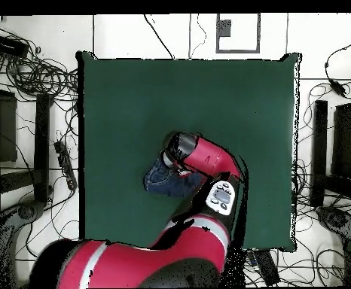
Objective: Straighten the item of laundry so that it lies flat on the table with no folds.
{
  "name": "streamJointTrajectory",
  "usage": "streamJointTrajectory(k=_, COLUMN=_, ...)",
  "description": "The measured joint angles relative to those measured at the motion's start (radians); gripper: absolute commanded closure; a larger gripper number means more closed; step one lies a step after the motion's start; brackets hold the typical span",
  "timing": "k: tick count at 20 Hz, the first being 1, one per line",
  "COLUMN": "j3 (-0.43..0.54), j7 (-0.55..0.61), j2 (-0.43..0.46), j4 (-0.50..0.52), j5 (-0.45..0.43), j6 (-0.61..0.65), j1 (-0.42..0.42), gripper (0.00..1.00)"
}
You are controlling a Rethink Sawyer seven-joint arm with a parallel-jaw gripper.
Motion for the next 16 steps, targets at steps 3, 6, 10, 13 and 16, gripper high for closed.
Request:
streamJointTrajectory(k=3, j3=0.056, j7=0.0, j2=-0.036, j4=0.042, j5=0.0, j6=-0.066, j1=-0.044, gripper=1.0)
streamJointTrajectory(k=6, j3=0.097, j7=0.0, j2=-0.059, j4=0.07, j5=0.0, j6=-0.124, j1=-0.074, gripper=1.0)
streamJointTrajectory(k=10, j3=0.187, j7=0.0, j2=-0.1, j4=0.124, j5=-0.002, j6=-0.277, j1=-0.137, gripper=1.0)
streamJointTrajectory(k=13, j3=0.219, j7=0.0, j2=-0.113, j4=0.141, j5=-0.011, j6=-0.332, j1=-0.159, gripper=1.0)
streamJointTrajectory(k=16, j3=0.277, j7=0.0, j2=-0.132, j4=0.169, j5=-0.036, j6=-0.425, j1=-0.197, gripper=1.0)
